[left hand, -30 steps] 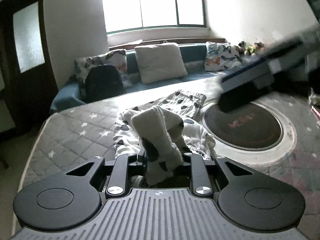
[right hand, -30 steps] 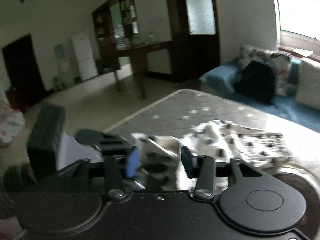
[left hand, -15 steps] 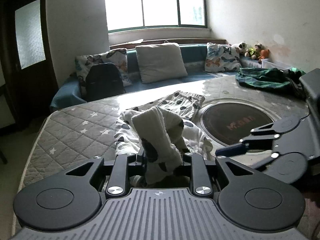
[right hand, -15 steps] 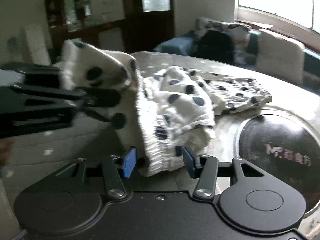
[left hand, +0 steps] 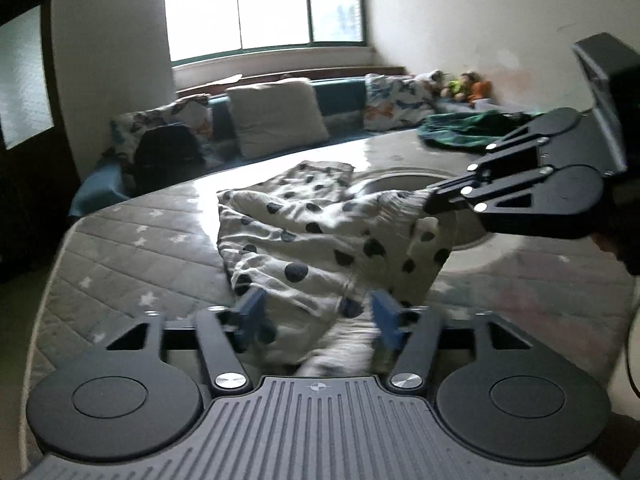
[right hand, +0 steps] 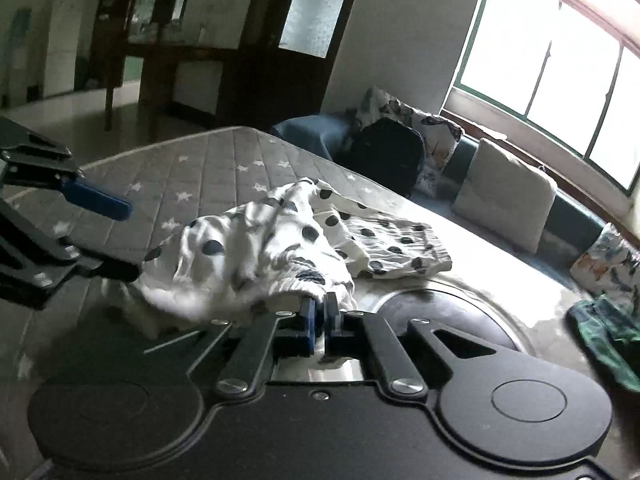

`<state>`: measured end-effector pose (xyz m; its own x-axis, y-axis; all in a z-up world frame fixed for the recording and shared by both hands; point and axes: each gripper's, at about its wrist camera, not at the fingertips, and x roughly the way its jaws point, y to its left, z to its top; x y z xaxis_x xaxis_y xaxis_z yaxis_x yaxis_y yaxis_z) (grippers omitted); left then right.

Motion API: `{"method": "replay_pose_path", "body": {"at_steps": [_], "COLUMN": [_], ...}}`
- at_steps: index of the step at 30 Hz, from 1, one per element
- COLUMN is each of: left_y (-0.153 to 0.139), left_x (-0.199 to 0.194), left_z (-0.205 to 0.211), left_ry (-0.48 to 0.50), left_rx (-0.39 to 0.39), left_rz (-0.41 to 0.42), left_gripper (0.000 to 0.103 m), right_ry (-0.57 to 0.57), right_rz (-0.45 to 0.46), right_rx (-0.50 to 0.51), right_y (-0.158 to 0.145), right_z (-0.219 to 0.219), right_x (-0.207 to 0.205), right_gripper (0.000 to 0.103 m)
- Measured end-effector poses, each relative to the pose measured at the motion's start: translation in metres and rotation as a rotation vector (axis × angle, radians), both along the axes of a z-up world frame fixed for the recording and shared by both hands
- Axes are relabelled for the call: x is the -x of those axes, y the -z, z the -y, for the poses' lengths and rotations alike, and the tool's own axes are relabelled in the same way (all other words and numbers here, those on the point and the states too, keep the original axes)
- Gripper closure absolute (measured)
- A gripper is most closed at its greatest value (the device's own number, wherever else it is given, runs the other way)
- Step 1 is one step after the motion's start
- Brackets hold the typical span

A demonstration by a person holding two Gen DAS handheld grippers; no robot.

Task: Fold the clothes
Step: 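Pull the pants apart between both grippers to unfold them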

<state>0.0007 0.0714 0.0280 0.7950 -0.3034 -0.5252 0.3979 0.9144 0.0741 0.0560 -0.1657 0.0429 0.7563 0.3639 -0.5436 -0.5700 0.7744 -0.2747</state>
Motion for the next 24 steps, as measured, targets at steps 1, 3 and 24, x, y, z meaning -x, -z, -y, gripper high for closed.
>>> {"method": "replay_pose_path", "body": {"at_steps": [1, 3, 24], "left_y": [0.002, 0.008, 0.037], "left_x": [0.004, 0.008, -0.043], "left_z": [0.003, 0.012, 0.074], "left_ry": [0.013, 0.026, -0.158], "left_rx": [-0.003, -0.028, -0.159], "left_rz": [-0.006, -0.009, 0.129], "left_gripper": [0.036, 0.036, 0.040], "right_ry": [0.001, 0.019, 0.063], "right_rz": [-0.001, -0.013, 0.000], "right_rx": [0.006, 0.010, -0.058], "right_y": [0.001, 0.007, 0.008], "right_z": [0.001, 0.008, 0.020], "right_x": [0.001, 0.002, 0.004], "right_gripper": [0.099, 0.098, 0.098]}}
